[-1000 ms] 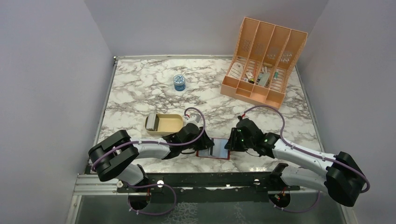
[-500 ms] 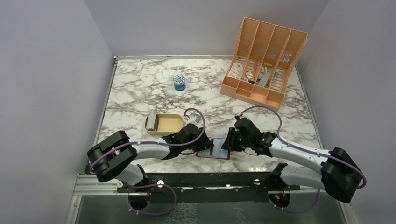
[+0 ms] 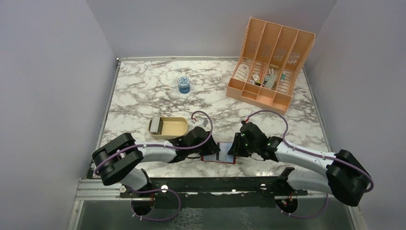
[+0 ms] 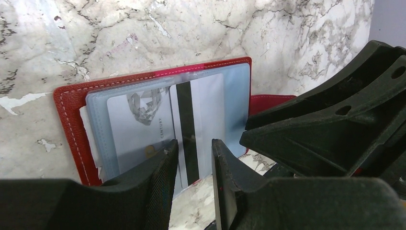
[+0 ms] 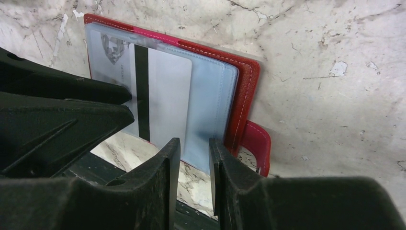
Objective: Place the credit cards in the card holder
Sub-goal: Insert the credit card into the card holder.
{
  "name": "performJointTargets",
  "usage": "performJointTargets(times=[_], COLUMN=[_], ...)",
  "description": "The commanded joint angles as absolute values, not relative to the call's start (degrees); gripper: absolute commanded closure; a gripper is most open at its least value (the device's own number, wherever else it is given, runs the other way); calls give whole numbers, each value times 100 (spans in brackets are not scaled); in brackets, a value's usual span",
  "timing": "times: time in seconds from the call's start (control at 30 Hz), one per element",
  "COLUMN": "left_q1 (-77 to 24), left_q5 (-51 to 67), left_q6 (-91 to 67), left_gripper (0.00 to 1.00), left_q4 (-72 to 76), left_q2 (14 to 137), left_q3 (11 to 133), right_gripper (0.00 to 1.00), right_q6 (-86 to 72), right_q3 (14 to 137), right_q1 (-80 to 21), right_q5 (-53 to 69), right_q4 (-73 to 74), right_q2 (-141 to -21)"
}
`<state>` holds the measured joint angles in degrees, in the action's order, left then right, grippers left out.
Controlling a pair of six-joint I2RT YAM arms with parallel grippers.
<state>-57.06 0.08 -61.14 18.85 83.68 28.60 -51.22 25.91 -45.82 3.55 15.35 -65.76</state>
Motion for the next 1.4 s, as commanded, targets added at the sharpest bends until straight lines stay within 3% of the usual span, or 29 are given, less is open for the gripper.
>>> performJointTargets(times=[0.0,1.13,1.37], left_q1=[-5771,-5977,-5979], left_q5=[-92,-128,-282], left_q6=[-6047,-5928,-5834], left_gripper=[67,71,65], left_q4=[1891,2072,1873], left_q2=[8475,8667,8624], left_q3=[3047,3325,3346], right_gripper=[71,70,70], right_q6=[-5103,-5013,-5030], right_q3=[2476,2409,2368], right_q1=[-4623,-4616,-4621], right_q5=[129,263,281], right_q4=[1414,1192,1153], right_q2=[-6498,-6449,-6474])
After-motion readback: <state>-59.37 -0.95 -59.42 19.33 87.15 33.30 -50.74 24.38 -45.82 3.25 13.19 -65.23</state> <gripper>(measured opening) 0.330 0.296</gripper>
